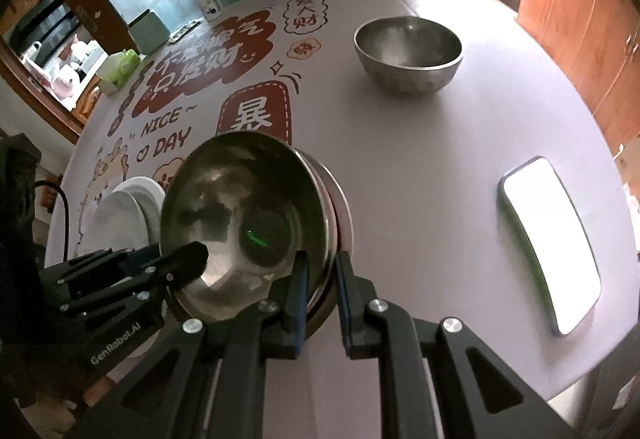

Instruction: Organize plates and bowls

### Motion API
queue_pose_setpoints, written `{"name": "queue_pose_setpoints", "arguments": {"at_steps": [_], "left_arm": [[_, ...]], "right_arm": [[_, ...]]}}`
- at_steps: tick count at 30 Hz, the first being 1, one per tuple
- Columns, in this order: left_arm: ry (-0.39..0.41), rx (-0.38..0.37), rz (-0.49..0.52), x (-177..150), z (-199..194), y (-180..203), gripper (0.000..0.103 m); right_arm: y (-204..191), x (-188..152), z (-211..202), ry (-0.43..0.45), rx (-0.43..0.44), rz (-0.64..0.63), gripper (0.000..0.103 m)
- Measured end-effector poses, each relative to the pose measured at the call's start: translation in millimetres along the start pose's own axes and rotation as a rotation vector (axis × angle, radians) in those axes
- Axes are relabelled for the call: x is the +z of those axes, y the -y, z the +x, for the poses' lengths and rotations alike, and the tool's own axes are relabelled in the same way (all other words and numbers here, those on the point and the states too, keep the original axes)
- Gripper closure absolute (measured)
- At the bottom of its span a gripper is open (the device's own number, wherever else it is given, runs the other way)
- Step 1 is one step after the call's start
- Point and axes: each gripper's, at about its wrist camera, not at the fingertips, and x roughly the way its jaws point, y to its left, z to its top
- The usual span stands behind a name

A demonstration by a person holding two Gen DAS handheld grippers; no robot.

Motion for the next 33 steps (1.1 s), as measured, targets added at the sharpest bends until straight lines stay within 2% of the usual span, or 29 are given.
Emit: {"name": "queue_pose_setpoints", "arguments": {"at_steps": [8,22,24,28,33], "left_arm": [[0.055,0.014,0.007,3,-17,0,0.086],[0.083,0.015,-0.005,2,-31,-4,0.086],[0.091,0.014,-0.003,2,-33,-3,0.084],[0.116,0.02,0.007,4,-42,-1,0.073],[0.153,0.028,0.033,13,-55,7,0.07]], "right_arm": [[-4,1,0,-0.001,-0.023,-0.03,0.09],[-8,3,-11,0.023,-0.007,-0.044,0.087],[-10,3,-14,0.026,0.001,-0.052,0.087],[-11,2,-20,0.042,0.004,-0.06,0.087],[-8,5,-29,0.064,0.0,-0.062,0.087]]}}
